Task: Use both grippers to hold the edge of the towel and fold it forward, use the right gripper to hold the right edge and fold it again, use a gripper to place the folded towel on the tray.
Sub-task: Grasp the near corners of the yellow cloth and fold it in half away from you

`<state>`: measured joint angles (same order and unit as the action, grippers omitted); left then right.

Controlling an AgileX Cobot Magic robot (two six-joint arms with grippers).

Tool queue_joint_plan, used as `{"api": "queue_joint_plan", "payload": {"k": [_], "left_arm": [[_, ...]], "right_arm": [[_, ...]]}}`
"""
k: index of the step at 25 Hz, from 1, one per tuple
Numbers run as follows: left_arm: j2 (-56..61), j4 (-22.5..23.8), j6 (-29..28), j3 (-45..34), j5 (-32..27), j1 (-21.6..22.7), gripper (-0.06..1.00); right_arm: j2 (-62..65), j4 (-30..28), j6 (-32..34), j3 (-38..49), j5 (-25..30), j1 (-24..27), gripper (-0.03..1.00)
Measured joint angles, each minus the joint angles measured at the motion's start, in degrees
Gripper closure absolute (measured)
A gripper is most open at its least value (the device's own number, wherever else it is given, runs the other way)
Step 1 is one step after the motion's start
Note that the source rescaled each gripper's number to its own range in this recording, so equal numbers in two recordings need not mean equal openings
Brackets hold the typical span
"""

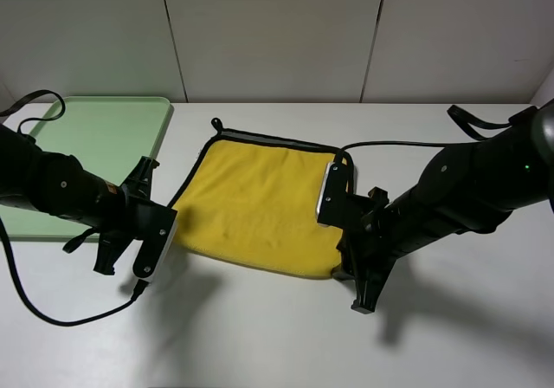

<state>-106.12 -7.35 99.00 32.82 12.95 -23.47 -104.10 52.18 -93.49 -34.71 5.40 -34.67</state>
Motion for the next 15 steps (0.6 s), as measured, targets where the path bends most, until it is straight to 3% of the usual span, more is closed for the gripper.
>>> {"api": "queue_joint_plan", "payload": {"k": [6, 15], "left_arm": [[0.00, 0.00, 0.00, 0.00, 0.00, 0.00, 0.91], [0.12, 0.00, -1.13, -0.05, 0.00, 0.00, 0.94]], "right_arm": [[0.00, 1.98, 0.00, 0.00, 1.34, 0.00, 0.95], [0.00, 3.41, 0.05, 0.00, 2.34, 0.00, 0.97]]}}
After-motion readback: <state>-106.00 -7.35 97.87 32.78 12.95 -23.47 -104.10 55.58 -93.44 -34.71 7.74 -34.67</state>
